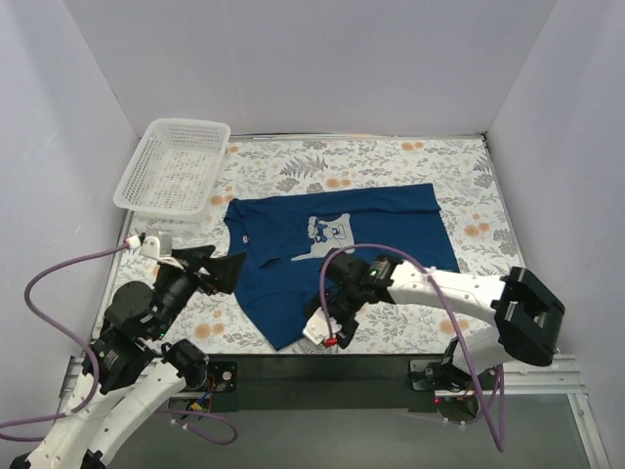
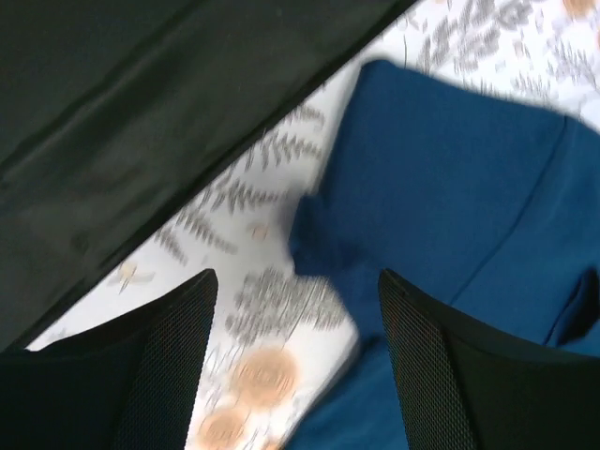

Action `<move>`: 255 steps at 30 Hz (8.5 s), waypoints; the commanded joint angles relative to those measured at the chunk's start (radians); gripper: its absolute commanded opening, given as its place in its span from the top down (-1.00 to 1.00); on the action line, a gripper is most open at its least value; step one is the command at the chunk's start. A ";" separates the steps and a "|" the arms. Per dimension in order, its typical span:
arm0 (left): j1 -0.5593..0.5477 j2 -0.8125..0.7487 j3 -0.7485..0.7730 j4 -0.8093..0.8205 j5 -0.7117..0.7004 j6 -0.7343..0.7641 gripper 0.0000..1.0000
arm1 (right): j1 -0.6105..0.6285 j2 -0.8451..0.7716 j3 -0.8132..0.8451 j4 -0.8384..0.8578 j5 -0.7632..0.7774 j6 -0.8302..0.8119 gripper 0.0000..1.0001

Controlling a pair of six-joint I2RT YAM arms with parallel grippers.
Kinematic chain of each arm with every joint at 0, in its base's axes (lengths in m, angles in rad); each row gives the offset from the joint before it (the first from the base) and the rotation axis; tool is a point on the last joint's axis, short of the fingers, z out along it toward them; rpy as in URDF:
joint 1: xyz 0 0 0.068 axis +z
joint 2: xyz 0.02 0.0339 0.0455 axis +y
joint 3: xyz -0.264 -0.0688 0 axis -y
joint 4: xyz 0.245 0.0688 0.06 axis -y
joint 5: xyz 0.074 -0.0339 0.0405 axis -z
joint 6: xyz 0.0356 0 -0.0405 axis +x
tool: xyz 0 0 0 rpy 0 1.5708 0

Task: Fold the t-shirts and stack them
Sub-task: Fold the tshirt

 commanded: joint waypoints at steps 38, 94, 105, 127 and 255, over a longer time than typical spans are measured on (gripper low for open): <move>-0.004 0.272 -0.180 0.140 0.733 0.947 -0.58 | -0.357 0.565 0.434 0.236 -0.629 0.940 0.97; -0.017 0.709 -0.418 0.657 0.286 1.357 0.44 | -0.442 0.803 0.625 0.236 -0.864 1.141 0.97; -0.017 0.696 -0.418 0.645 0.328 1.337 1.00 | -0.452 0.809 0.625 0.238 -0.874 1.152 0.97; -0.023 0.403 -0.224 0.134 0.418 1.179 1.00 | -0.540 0.415 0.572 -0.176 -0.212 0.493 -0.97; 0.419 0.727 0.160 0.223 0.771 0.548 1.00 | -1.345 0.314 0.301 -0.434 -0.098 -0.176 0.97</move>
